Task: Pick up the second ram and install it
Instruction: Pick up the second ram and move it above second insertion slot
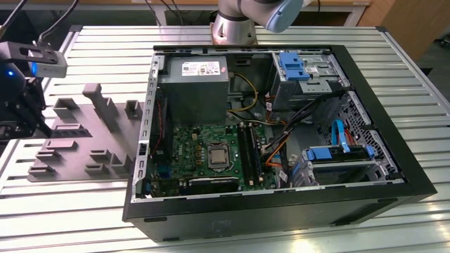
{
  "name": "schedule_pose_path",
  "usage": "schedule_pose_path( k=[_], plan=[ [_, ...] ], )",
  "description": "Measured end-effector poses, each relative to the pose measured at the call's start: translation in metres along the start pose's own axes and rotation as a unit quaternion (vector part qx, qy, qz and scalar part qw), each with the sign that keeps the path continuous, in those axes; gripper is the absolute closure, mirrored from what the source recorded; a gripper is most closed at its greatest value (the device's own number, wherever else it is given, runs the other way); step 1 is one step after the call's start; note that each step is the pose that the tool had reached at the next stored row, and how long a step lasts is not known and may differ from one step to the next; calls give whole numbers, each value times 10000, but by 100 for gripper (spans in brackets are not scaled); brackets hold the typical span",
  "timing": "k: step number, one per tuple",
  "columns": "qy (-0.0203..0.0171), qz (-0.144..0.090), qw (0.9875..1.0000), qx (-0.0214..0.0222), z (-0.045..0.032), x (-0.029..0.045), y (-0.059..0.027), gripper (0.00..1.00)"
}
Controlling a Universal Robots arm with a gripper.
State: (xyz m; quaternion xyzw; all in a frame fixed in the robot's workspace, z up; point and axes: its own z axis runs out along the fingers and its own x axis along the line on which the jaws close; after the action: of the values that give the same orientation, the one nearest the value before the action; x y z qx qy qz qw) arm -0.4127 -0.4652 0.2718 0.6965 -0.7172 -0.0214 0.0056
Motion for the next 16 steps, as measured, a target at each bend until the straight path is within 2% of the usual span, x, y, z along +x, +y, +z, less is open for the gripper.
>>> schedule_pose_path(
  k=[16],
  plan=[
    [0, 0, 10000, 0, -589, -13, 23, 86]
  ],
)
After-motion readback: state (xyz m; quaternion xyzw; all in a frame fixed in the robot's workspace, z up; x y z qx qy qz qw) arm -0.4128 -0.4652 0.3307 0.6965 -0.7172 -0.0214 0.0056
